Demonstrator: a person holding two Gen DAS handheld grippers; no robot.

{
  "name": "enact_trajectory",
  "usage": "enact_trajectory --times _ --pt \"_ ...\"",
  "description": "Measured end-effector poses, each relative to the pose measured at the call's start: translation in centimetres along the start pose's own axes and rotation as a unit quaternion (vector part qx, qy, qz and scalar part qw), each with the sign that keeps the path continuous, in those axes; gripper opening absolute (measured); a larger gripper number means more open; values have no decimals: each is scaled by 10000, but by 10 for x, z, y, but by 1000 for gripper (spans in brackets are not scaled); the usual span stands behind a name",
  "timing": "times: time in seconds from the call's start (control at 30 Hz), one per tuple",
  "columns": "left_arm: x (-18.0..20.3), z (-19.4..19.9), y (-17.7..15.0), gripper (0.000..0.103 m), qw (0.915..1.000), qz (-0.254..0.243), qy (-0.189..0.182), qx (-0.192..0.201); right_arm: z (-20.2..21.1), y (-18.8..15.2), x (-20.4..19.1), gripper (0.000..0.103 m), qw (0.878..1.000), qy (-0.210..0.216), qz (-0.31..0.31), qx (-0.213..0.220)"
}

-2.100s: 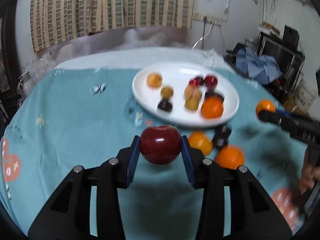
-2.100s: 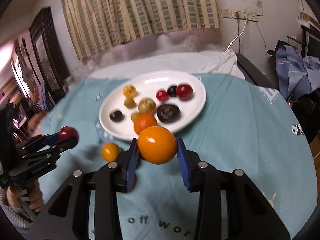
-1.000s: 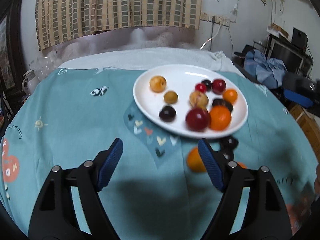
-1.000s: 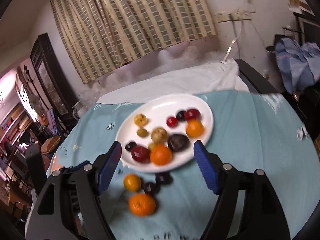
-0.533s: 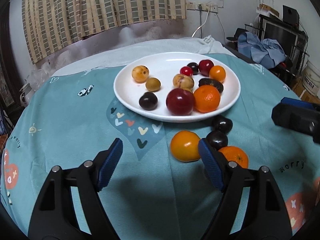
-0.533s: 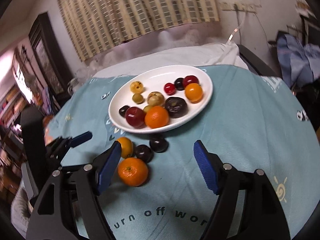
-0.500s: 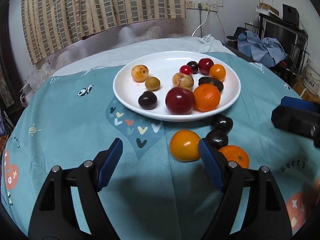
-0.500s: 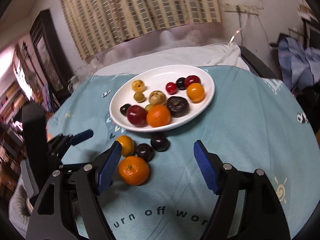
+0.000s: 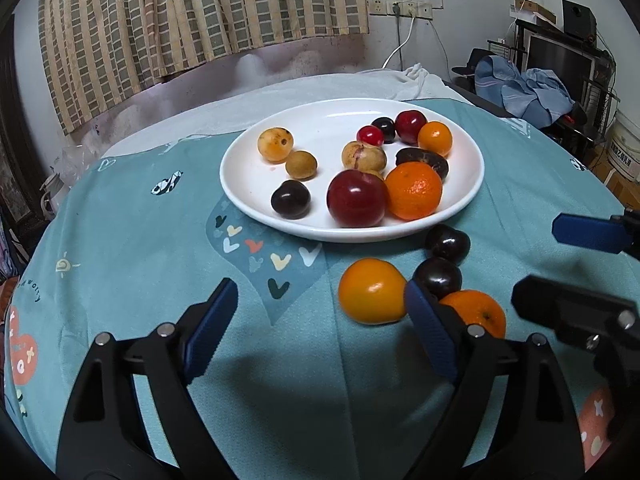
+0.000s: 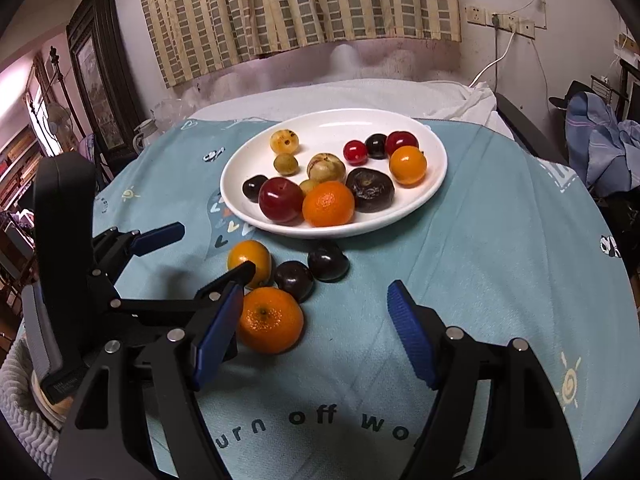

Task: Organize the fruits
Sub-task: 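Move both open tools back toward the remaining fruits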

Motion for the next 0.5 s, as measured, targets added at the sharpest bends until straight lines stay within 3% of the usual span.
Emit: enact_trajectory --times 0.5 --pt "-8 -1 0 93 9999 116 0 -3 -7 -5 1 75 9999 30 -13 -98"
Point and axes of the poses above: each gripper's, at about its wrist camera, not at the fingertips, and z roughly against the way its jaws point, x to its right, y to its top, the point moved 9 cm from there along -z, roughly the way its jaws point, and after that the axes turned 3 degrees about y, right-handed, at the moved point
